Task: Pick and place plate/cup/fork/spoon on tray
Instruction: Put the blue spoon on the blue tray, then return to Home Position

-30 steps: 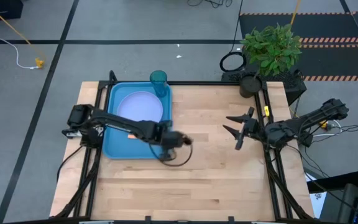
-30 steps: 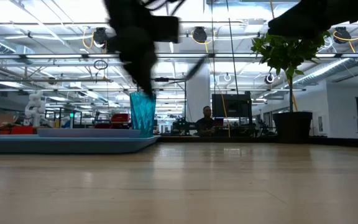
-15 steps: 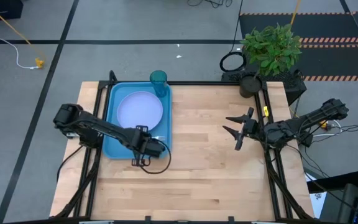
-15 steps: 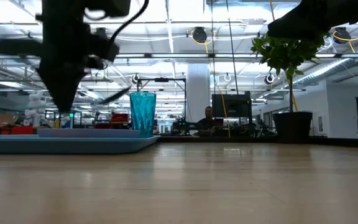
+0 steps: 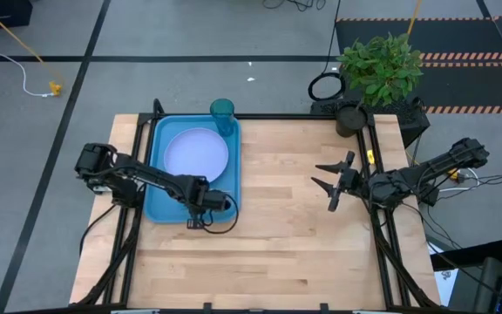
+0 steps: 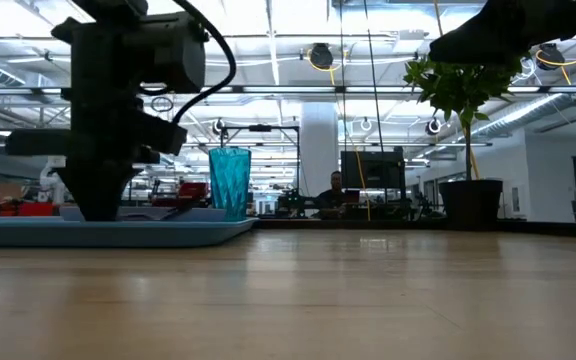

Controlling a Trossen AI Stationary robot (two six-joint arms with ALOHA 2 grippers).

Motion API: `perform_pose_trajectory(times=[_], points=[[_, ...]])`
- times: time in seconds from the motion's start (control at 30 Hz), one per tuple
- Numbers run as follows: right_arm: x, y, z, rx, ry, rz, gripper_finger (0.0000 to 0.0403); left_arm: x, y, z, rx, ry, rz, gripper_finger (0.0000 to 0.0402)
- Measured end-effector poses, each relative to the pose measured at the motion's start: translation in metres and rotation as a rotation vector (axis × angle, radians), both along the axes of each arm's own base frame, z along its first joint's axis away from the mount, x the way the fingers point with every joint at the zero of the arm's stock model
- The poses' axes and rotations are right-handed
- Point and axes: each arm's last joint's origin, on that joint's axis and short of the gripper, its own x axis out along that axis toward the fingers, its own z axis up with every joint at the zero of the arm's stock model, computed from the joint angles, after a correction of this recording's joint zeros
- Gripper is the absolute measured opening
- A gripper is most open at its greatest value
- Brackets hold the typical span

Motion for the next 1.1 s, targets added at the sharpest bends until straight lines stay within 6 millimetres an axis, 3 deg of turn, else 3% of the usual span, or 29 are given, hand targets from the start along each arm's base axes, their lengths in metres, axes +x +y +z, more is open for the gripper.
perform_pose_trajectory(times=[0.23,0.57,0.8,0.93,1.1], points=[[0.0,0.0,0.0,-0.009,0.003,0.001,0.0176,0.001,0.005,-0.007,0.002,-0.04,-0.011,0.005],[0.0,0.0,0.0,-0.007,0.003,0.001,0.0176,0.003,0.005,0.0,0.001,-0.051,-0.001,0.0061],[0.0,0.0,0.0,-0.003,0.001,0.004,0.0176,0.003,0.005,0.032,-0.003,-0.103,-0.014,0.0062],[0.001,0.002,0.0,-0.018,0.014,0.078,0.0176,0.002,0.007,0.061,0.002,-0.277,-0.099,0.0062],[0.001,0.003,0.002,-0.051,0.014,0.114,0.0169,-0.005,0.02,0.094,0.084,-0.623,-0.183,0.0062]])
